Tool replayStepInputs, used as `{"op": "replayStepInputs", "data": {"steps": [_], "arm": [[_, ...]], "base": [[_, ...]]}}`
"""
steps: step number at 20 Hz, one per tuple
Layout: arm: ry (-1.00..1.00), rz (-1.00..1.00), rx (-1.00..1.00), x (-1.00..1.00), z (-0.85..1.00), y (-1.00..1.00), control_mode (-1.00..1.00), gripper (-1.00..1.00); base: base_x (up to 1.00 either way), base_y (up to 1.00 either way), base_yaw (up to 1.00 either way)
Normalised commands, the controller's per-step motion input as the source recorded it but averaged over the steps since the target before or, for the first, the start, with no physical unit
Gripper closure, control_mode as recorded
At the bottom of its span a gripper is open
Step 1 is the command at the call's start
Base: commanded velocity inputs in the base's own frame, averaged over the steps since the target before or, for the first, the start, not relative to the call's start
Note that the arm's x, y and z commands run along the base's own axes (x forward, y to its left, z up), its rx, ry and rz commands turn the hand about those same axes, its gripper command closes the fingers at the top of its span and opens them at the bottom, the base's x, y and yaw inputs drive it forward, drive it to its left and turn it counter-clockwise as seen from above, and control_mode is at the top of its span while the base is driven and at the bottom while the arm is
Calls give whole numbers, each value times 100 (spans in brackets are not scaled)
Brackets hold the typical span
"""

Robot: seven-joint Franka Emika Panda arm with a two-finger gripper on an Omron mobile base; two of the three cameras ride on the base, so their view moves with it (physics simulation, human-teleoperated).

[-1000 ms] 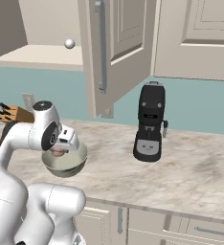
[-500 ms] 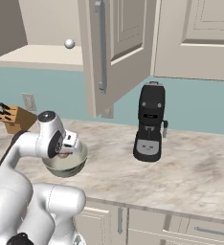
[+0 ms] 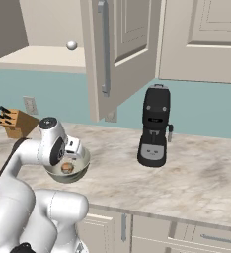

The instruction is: Open the cabinet. Pick the tangerine and orange from the cabinet and place them into the bowl. Then close the cabinet.

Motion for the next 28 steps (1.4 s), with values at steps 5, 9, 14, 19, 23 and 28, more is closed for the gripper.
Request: {"op": "replayStepInputs", "data": {"steps": [5,9,14,19,23,28], "arm": [[2,0,0,0,40,-1,-100,-100],[0,-4,0,-13,85,-22,-100,-100],[0,-16,0,-22,89,-12,-100,-100],[0,-21,0,-25,81,-5,-100,-100],[0,-23,0,-28,78,-22,-100,-100],[0,-20,0,-22,69,-43,-100,-100]], "base": [[0,0,0],[0,0,0],[0,0,0],[0,0,0],[0,0,0],[0,0,0]]}}
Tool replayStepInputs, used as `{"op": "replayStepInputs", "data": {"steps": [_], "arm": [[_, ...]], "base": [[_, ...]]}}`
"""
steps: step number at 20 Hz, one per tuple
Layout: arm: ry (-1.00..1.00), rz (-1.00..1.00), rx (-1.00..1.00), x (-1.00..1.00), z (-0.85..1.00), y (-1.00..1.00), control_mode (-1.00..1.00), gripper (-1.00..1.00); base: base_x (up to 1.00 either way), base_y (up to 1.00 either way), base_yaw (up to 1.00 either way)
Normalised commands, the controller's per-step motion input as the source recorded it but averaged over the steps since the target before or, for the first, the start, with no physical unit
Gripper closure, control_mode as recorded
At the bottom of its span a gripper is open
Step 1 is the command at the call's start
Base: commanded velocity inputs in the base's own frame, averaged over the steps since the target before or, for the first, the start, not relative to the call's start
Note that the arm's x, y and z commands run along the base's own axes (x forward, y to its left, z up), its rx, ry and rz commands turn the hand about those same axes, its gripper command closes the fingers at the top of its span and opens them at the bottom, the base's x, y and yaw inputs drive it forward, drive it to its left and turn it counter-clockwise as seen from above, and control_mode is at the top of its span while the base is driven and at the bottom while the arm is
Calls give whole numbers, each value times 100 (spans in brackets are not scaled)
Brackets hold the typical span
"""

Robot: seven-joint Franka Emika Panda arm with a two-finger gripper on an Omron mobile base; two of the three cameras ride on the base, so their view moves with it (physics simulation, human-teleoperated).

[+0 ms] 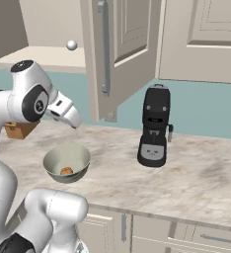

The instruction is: Open the cabinet. Pick the tangerine and orange from the cabinet and place them into the bowl. Then close the cabinet.

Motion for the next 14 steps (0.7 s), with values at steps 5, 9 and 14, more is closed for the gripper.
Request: {"op": "replayStepInputs", "data": {"steps": [5,9,14], "arm": [[0,-13,0,-8,68,-51,-100,-100],[0,-4,0,0,76,-44,-100,-100],[-9,0,-5,0,61,-24,-100,-100]], "base": [[0,0,0],[0,0,0],[0,0,0]]}}
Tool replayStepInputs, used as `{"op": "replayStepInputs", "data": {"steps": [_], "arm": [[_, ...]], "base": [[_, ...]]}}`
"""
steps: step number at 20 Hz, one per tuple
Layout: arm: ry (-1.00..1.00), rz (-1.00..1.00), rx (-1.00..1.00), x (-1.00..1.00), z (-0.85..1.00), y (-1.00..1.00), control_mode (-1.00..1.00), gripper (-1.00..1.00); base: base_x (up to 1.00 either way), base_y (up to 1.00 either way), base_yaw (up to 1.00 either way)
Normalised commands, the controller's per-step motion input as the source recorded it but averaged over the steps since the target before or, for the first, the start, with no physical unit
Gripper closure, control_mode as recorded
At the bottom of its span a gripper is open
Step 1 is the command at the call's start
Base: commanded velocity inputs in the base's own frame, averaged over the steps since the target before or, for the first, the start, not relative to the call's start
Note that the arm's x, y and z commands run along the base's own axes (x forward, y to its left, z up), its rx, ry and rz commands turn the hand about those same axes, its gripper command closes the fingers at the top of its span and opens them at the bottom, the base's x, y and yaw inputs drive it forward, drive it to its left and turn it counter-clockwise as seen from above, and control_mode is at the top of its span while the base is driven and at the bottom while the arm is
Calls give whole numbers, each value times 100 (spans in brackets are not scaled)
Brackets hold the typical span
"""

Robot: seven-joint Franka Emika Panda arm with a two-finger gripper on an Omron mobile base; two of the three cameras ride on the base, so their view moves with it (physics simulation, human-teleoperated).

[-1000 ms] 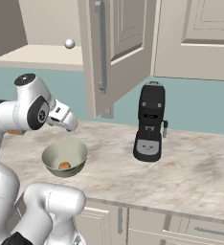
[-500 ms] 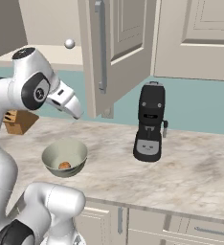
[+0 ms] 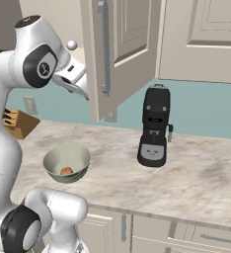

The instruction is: Open the cabinet. Pick the tangerine and orange from the cabinet and place them into the bowl. Then close the cabinet.

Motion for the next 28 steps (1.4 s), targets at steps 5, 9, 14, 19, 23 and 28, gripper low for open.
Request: {"op": "replayStepInputs", "data": {"steps": [5,9,14,19,23,28], "arm": [[-13,0,-7,11,39,-4,-100,-100],[-19,6,-4,43,18,0,-100,-100],[-14,7,-1,55,10,0,-100,-100],[-10,3,-1,49,25,-3,-100,-100],[-13,0,-6,37,44,-16,-100,-100],[-13,0,-7,35,10,-11,-100,-100]], "base": [[0,0,0],[0,0,0],[0,0,0],[0,0,0],[0,0,0],[0,0,0]]}}
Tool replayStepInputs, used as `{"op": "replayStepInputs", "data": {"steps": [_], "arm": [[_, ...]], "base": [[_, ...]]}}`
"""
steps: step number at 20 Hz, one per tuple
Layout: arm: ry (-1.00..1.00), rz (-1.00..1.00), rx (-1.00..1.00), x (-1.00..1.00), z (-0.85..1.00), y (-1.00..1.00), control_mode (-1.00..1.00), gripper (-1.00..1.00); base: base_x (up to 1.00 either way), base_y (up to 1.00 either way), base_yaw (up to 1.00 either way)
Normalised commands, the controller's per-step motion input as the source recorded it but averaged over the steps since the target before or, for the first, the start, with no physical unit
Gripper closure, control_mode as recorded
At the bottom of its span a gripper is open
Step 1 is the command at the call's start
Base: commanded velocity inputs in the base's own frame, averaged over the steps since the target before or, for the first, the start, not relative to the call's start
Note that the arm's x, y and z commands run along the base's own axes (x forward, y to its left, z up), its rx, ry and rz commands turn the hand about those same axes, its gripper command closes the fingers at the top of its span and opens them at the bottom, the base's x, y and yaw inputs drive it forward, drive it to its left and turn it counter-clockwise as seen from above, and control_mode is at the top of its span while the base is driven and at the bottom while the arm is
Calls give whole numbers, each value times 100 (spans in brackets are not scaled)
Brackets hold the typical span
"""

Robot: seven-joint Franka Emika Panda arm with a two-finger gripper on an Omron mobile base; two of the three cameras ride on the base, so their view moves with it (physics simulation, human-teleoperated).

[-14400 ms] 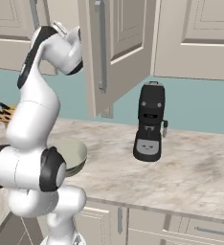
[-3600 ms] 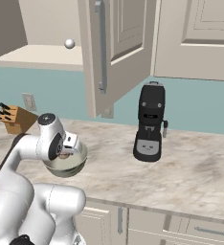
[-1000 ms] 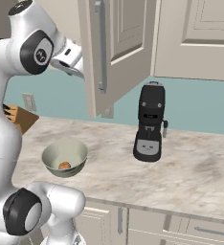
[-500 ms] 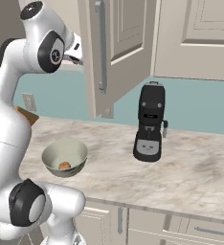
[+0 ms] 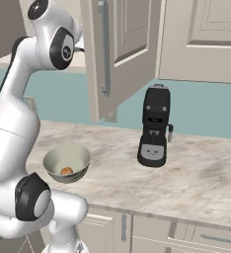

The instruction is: Open the cabinet. Pick the tangerine and orange from the cabinet and place them into the bowl. Then close the cabinet.

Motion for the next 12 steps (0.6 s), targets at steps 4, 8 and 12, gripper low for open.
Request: {"op": "replayStepInputs", "data": {"steps": [4,8,12], "arm": [[2,0,-2,45,-1,-3,-100,-100],[5,0,0,39,-2,-15,-100,-100],[0,0,3,8,12,-48,-100,-100]], "base": [[0,0,0],[0,0,0],[0,0,0]]}}
